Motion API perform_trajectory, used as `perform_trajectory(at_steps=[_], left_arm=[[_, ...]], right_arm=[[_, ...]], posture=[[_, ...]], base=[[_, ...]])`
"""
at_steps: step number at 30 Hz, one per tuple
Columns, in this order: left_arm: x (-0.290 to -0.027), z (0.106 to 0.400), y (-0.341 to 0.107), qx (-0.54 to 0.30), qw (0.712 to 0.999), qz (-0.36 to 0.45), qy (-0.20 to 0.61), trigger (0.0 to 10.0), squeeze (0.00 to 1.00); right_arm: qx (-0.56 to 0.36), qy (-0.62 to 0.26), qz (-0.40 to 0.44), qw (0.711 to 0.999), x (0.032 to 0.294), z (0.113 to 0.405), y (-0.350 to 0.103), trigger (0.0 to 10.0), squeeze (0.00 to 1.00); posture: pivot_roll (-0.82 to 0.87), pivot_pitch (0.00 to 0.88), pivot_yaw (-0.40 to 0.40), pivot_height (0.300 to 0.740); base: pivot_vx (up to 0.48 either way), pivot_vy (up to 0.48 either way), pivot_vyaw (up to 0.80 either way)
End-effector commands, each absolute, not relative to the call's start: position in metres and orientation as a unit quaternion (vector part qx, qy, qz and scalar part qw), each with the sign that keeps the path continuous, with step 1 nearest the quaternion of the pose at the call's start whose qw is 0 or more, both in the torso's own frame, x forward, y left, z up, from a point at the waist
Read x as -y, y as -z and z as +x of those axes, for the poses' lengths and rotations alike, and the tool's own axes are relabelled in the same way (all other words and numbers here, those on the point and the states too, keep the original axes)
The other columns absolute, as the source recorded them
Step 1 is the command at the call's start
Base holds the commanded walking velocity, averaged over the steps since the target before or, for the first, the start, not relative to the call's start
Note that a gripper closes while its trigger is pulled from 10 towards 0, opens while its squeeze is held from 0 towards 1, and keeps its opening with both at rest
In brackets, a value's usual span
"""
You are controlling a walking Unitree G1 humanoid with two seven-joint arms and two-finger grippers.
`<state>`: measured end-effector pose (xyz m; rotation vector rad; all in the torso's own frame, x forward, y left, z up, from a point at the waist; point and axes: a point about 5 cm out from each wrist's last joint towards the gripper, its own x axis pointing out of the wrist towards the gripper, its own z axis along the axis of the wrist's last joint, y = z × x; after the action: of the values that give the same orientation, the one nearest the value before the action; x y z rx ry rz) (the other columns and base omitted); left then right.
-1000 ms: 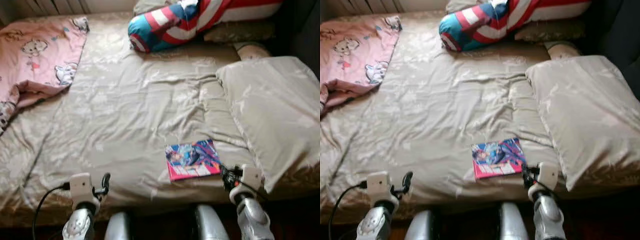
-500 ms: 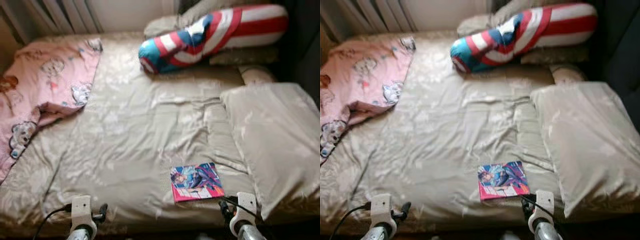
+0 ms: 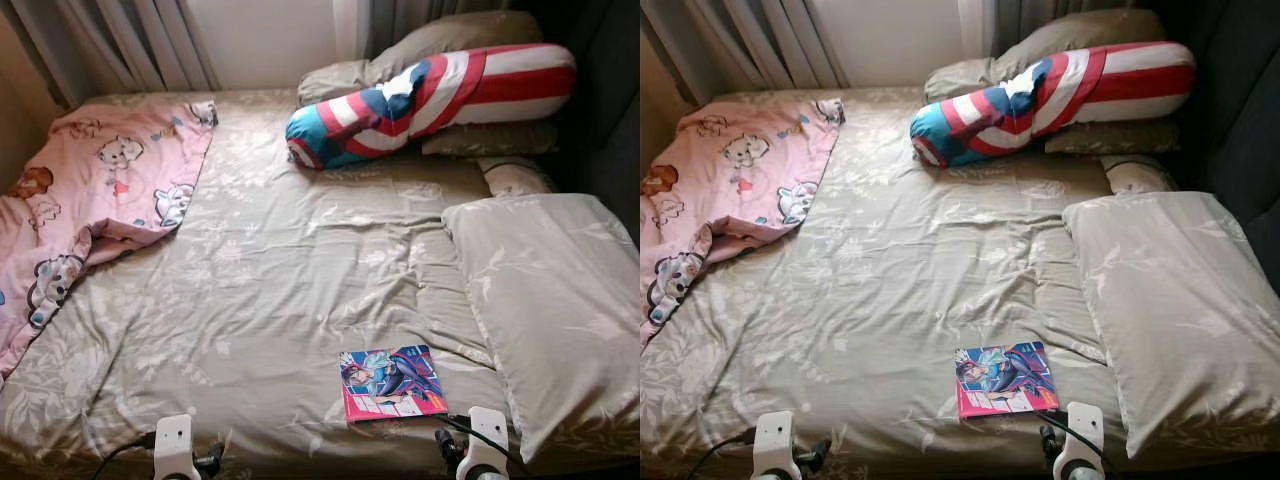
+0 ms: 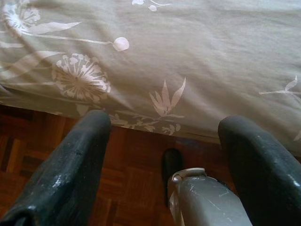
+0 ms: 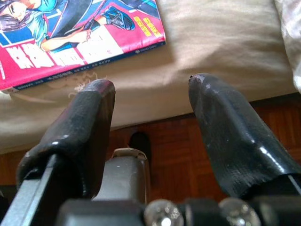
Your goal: Clean up the room
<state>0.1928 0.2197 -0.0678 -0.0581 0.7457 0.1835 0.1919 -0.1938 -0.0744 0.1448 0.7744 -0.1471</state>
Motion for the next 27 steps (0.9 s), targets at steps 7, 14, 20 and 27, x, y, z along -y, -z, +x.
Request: perform_trajectory(at_steps=[7, 14, 20, 27], left_arm=[[-0.226, 0.168, 0.081, -0.409, 0.906, -0.024, -0.107, 10.0, 0.00], [-0.227, 0.160, 0.084, -0.416, 0.902, -0.029, -0.114, 10.0, 0.00], [-0.226, 0.160, 0.084, -0.417, 0.901, -0.033, -0.113, 10.0, 0.00], [-0.226, 0.158, 0.085, -0.422, 0.898, -0.036, -0.116, 10.0, 0.00]], right_arm=[[-0.407, 0.051, 0.046, 0.911, 0.201, 0.173, 0.083, 10.0, 0.00], [-0.412, 0.040, 0.048, 0.909, 0.196, 0.172, 0.084, 10.0, 0.00], [-0.413, 0.037, 0.050, 0.909, 0.194, 0.169, 0.086, 10.0, 0.00], [-0.416, 0.045, 0.044, 0.907, 0.200, 0.161, 0.087, 10.0, 0.00]], posture=[[-0.09, 0.085, 0.024, 0.740], [-0.09, 0.080, 0.016, 0.740], [-0.08, 0.096, 0.012, 0.740], [-0.08, 0.102, 0.012, 0.740]], base=[[0.000, 0.000, 0.28], [0.000, 0.000, 0.52], [0.000, 0.000, 0.00], [0.000, 0.035, 0.00]])
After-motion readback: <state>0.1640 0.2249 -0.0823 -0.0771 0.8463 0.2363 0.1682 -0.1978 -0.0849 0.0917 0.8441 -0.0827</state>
